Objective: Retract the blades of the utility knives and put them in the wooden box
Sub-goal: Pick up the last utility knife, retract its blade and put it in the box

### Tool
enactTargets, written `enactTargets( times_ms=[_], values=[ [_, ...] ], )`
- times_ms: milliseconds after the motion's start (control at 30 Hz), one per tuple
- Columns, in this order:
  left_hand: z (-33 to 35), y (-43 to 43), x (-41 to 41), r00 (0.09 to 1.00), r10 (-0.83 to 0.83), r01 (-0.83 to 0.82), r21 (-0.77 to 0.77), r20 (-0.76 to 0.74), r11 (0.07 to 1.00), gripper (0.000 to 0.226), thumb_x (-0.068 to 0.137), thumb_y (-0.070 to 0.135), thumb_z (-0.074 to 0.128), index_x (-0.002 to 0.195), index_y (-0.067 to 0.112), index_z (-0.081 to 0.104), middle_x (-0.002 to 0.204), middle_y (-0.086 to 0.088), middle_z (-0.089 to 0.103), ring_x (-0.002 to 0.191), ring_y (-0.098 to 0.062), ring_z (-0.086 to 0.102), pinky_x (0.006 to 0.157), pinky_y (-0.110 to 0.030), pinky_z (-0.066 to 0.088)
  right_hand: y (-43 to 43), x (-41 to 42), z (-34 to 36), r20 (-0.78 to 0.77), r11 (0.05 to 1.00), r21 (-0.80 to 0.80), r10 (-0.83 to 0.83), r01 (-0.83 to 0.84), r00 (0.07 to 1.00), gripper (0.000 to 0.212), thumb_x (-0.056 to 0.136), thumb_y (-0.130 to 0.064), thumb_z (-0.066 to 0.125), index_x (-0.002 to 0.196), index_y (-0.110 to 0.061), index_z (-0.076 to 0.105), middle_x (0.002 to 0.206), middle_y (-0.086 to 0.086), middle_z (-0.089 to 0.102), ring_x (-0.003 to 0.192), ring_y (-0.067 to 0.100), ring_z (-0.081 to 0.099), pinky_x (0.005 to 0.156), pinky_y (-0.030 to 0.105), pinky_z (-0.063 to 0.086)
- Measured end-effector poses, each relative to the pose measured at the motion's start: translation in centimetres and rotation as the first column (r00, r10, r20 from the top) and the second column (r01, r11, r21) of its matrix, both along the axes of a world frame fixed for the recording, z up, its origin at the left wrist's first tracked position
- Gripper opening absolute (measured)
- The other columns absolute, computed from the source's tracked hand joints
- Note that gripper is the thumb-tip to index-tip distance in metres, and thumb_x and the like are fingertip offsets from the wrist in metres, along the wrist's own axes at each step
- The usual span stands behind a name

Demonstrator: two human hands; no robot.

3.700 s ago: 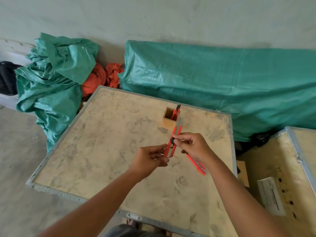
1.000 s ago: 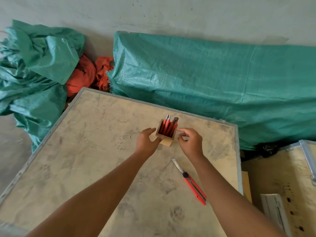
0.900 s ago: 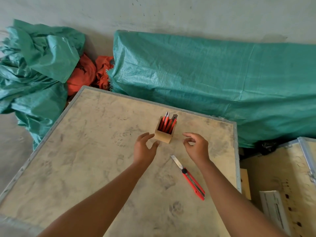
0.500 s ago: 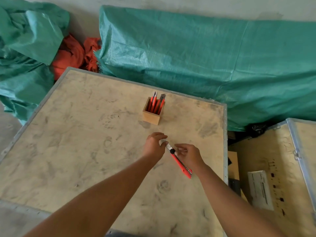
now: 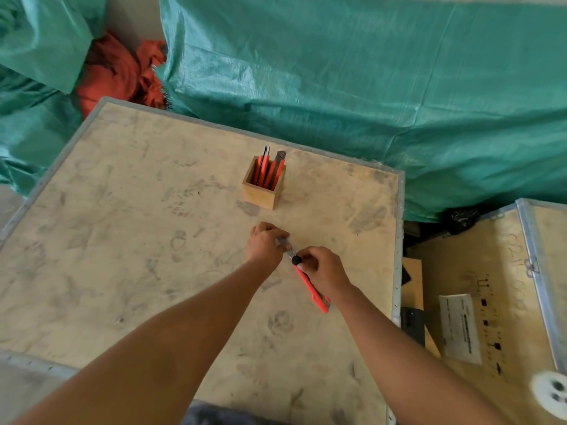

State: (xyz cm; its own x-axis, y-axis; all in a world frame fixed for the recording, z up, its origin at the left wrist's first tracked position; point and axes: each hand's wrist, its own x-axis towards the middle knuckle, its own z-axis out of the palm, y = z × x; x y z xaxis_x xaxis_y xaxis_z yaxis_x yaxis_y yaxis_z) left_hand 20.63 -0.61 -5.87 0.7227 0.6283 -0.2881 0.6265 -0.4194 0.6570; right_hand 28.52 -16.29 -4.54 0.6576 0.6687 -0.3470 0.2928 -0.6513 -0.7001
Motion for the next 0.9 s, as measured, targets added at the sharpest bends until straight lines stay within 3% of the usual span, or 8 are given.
enactTargets(
  times_ms=[133, 300, 500, 633, 700, 800, 900],
  values=[
    [0.1, 0.2, -0.4, 0.999, -0.041, 0.041, 0.014, 0.033, 0.999, 0.028, 0.081, 0.018, 0.079, 0.109, 0.024, 0.077, 0.118, -0.006, 0.059, 0.116, -0.027, 0.049, 0.098, -0.030, 0.042, 0.2, -0.5, 0.0, -0.075, 1.000, 0.025, 0.012, -0.010, 0.997, 0.016, 0.085, -0.007, 0.074, 0.099, -0.015, 0.074, 0.097, 0.002, 0.077, 0.091, 0.017, 0.071, 0.085, 0.027, 0.055],
    [1.5, 0.8, -1.3, 0.995, -0.052, 0.055, -0.041, 0.081, 0.998, 0.029, 0.077, 0.020, 0.083, 0.105, 0.027, 0.079, 0.117, -0.006, 0.060, 0.116, -0.027, 0.052, 0.099, -0.035, 0.045, -0.3, -1.2, 1.2, -0.110, 0.998, 0.057, 0.010, -0.004, 0.994, 0.013, 0.089, -0.012, 0.073, 0.102, -0.015, 0.073, 0.099, -0.005, 0.075, 0.089, 0.007, 0.068, 0.080, 0.017, 0.050],
    [7.1, 1.6, -2.7, 0.975, 0.086, -0.048, -0.181, 0.205, 0.982, 0.033, 0.080, 0.026, 0.083, 0.111, 0.030, 0.076, 0.128, 0.003, 0.057, 0.114, -0.010, 0.052, 0.092, -0.027, 0.042, 0.2, -1.1, 4.9, -0.118, 0.982, 0.169, -0.065, 0.085, 0.991, 0.016, 0.091, -0.013, 0.073, 0.104, -0.020, 0.074, 0.102, -0.009, 0.077, 0.096, 0.009, 0.071, 0.084, 0.021, 0.055],
    [11.1, 2.1, -4.3, 0.943, 0.150, -0.070, -0.265, 0.297, 0.962, 0.031, 0.083, 0.029, 0.080, 0.114, 0.030, 0.075, 0.121, 0.008, 0.067, 0.101, -0.009, 0.063, 0.084, -0.021, 0.048, 2.1, -0.5, 8.3, -0.065, 0.949, 0.280, -0.134, 0.147, 0.989, 0.021, 0.091, -0.014, 0.072, 0.111, -0.023, 0.073, 0.104, -0.011, 0.075, 0.096, 0.005, 0.070, 0.085, 0.029, 0.059],
    [13.0, 2.2, -5.0, 0.940, 0.162, -0.051, -0.345, 0.301, 0.937, 0.033, 0.086, 0.026, 0.077, 0.119, 0.028, 0.073, 0.120, 0.005, 0.072, 0.099, -0.009, 0.068, 0.086, -0.025, 0.055, 3.3, -0.4, 10.4, -0.048, 0.925, 0.337, -0.169, 0.175, 0.984, 0.029, 0.093, -0.011, 0.071, 0.120, -0.023, 0.070, 0.106, -0.010, 0.073, 0.096, -0.002, 0.067, 0.086, 0.032, 0.061],
    [15.1, 2.1, -6.1, 0.945, 0.152, -0.001, -0.463, 0.291, 0.887, 0.040, 0.090, 0.020, 0.073, 0.129, 0.022, 0.066, 0.121, 0.000, 0.073, 0.099, -0.016, 0.073, 0.086, -0.038, 0.062, 5.0, -0.2, 13.1, -0.036, 0.877, 0.425, -0.233, 0.226, 0.972, 0.031, 0.094, -0.010, 0.069, 0.123, -0.021, 0.070, 0.110, -0.007, 0.072, 0.101, 0.008, 0.070, 0.086, 0.040, 0.063],
    [16.4, 1.9, -7.4, 0.939, 0.157, 0.039, -0.550, 0.305, 0.834, 0.043, 0.092, 0.016, 0.069, 0.135, 0.021, 0.061, 0.113, 0.001, 0.077, 0.092, -0.017, 0.077, 0.077, -0.036, 0.064, 6.2, 0.0, 15.4, -0.025, 0.820, 0.508, -0.292, 0.264, 0.956, 0.027, 0.094, -0.011, 0.069, 0.120, -0.021, 0.071, 0.113, -0.003, 0.074, 0.104, 0.016, 0.072, 0.084, 0.046, 0.064]
  ],
)
